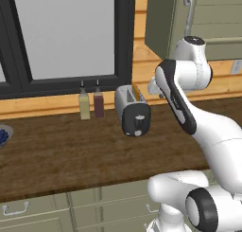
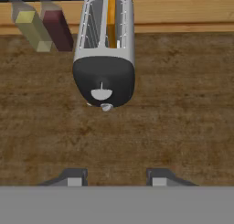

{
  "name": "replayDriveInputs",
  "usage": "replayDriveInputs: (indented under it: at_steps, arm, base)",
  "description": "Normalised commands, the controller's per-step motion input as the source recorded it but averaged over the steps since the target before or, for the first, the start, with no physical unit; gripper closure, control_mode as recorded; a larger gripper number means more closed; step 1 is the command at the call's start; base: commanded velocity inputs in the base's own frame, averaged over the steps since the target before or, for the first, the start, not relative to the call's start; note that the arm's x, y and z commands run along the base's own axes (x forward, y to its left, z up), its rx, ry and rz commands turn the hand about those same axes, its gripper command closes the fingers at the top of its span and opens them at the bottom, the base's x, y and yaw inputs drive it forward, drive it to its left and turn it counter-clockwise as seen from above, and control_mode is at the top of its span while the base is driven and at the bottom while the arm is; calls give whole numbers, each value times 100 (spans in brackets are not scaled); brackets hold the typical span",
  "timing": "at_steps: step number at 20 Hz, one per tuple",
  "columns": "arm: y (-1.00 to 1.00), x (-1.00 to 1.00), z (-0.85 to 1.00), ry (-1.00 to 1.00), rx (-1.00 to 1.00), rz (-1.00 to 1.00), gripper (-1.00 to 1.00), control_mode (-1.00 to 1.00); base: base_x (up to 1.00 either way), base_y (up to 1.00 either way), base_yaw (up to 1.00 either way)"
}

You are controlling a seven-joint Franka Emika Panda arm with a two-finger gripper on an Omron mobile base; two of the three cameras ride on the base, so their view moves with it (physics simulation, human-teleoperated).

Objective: Start the toaster. Once the lever pops up, take the bread to the plate on the dining counter.

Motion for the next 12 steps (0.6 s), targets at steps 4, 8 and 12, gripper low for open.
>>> replayDriveInputs:
  at_steps: [4, 8, 12]
  arm:
    - [18, -9, -3, 0, 0, 0, -100, -100]
    - [53, -3, -23, -1, 0, 2, -100, -100]
    - [38, 4, -39, -5, 0, 0, -100, -100]
  base:
    - [0, 0, 0]
    - [0, 0, 0]
    - [0, 0, 0]
